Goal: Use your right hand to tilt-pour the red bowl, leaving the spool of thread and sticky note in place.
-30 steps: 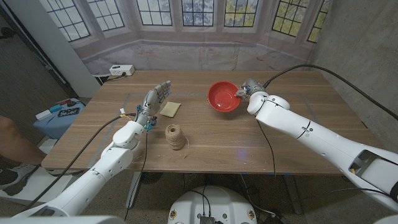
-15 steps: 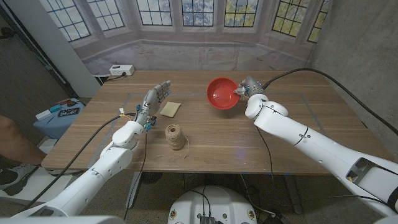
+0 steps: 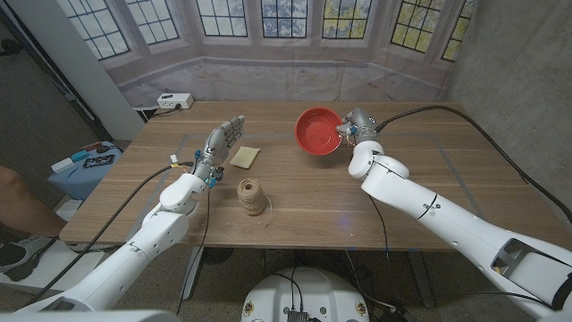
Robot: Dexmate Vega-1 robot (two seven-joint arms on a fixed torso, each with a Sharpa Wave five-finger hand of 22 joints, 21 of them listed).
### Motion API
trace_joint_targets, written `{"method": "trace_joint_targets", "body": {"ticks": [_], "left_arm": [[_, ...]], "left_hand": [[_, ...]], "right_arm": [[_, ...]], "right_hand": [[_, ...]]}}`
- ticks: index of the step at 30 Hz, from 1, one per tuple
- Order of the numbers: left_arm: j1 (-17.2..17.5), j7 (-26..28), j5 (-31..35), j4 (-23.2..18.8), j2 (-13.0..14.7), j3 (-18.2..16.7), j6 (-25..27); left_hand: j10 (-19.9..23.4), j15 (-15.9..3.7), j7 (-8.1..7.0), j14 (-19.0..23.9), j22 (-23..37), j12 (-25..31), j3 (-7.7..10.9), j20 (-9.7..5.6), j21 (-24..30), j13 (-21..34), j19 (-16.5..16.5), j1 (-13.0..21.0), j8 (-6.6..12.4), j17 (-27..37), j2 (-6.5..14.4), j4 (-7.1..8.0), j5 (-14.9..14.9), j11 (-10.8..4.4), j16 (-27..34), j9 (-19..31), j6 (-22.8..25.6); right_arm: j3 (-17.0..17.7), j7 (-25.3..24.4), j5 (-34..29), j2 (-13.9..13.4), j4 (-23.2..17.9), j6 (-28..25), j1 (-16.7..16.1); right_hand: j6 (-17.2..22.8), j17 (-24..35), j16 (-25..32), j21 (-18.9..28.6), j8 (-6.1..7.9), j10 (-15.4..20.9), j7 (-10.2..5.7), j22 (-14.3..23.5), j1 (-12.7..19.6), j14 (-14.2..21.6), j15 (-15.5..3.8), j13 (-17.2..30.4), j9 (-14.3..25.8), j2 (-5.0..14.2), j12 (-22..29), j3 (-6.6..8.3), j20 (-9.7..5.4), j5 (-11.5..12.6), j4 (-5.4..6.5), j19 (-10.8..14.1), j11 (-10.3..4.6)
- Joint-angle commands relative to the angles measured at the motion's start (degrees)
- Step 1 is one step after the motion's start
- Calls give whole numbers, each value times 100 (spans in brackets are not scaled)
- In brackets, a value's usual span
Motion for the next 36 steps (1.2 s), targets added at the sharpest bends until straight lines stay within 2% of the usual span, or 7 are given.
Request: {"method": "trace_joint_targets", "body": {"ticks": [1,16,36], "left_arm": [[48,37,11,-45,35,-22,10],[76,32,3,-51,49,-39,-4],[80,34,24,-61,55,-29,-2]], "left_hand": [[45,16,-13,34,11,-1,-9,31,-17,22,19,65,-16,26,17,-9,31,-7,16,34,45],[54,20,-11,36,11,-5,-15,33,-17,23,23,74,-16,28,17,-8,31,11,16,35,59],[57,16,-29,39,11,-11,-17,33,-18,25,26,95,-17,26,21,-15,33,9,15,35,72]], "right_arm": [[70,-278,-352,272,222,314,-207],[-97,-555,-978,503,612,430,-208],[-219,-740,-1692,624,951,457,-250]], "right_hand": [[11,25,-47,43,9,13,-22,27,69,42,-364,15,27,38,-8,3,-23,-12,17,-8,-38],[0,91,-125,87,2,10,-25,31,80,49,-362,16,33,57,-22,-16,-33,-21,23,-37,-36],[-15,181,-212,135,1,-39,-38,32,96,47,-360,82,53,86,-20,-40,-41,-29,27,-87,-28]]}}
